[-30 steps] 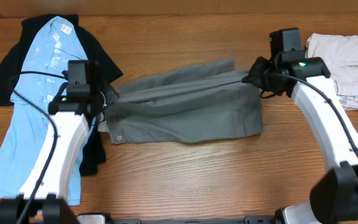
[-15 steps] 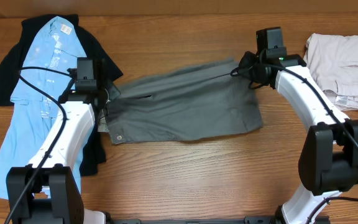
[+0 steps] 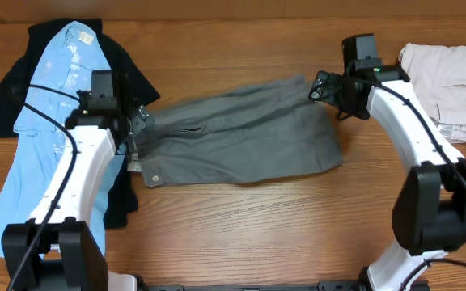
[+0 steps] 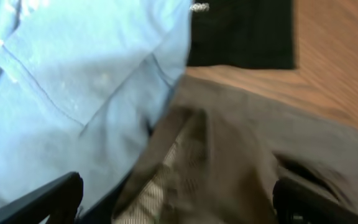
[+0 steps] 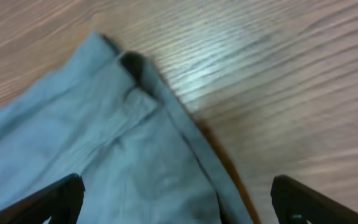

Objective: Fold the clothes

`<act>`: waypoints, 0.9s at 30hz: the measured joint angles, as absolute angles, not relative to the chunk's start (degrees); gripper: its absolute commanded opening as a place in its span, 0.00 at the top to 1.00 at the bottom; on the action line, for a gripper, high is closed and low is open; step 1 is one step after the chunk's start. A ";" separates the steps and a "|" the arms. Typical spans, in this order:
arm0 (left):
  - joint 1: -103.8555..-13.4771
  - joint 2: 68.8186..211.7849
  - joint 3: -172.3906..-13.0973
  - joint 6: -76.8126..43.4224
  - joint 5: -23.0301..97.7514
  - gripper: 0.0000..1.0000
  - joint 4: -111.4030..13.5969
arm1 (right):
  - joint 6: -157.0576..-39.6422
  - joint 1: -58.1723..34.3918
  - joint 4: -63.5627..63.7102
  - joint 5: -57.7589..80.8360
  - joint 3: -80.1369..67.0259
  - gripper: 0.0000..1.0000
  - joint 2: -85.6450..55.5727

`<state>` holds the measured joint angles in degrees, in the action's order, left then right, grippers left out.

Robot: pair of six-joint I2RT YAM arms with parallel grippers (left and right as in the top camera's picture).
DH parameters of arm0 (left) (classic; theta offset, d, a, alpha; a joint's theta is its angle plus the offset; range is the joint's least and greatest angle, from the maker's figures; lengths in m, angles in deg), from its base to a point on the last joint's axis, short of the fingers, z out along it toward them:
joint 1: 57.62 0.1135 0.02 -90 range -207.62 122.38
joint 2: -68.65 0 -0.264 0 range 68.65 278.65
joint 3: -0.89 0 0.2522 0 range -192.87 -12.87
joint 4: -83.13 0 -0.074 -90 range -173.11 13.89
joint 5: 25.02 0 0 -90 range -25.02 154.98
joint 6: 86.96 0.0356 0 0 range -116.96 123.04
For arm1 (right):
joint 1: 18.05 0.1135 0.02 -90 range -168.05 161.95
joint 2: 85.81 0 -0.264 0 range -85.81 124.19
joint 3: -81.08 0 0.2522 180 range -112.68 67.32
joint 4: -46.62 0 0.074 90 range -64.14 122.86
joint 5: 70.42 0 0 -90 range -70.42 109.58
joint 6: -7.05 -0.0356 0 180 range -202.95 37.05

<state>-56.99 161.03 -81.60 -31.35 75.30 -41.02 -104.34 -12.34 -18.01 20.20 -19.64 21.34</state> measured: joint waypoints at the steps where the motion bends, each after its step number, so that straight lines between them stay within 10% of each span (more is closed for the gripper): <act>1: -56.97 160.73 -83.70 -30.34 74.15 0.00 -38.55 | -103.33 -12.34 -20.31 20.03 -20.71 0.00 20.21; 27: -57.45 172.60 -84.61 -19.48 67.26 0.00 -30.66 | -95.09 -10.79 -27.21 12.36 -22.13 0.00 16.60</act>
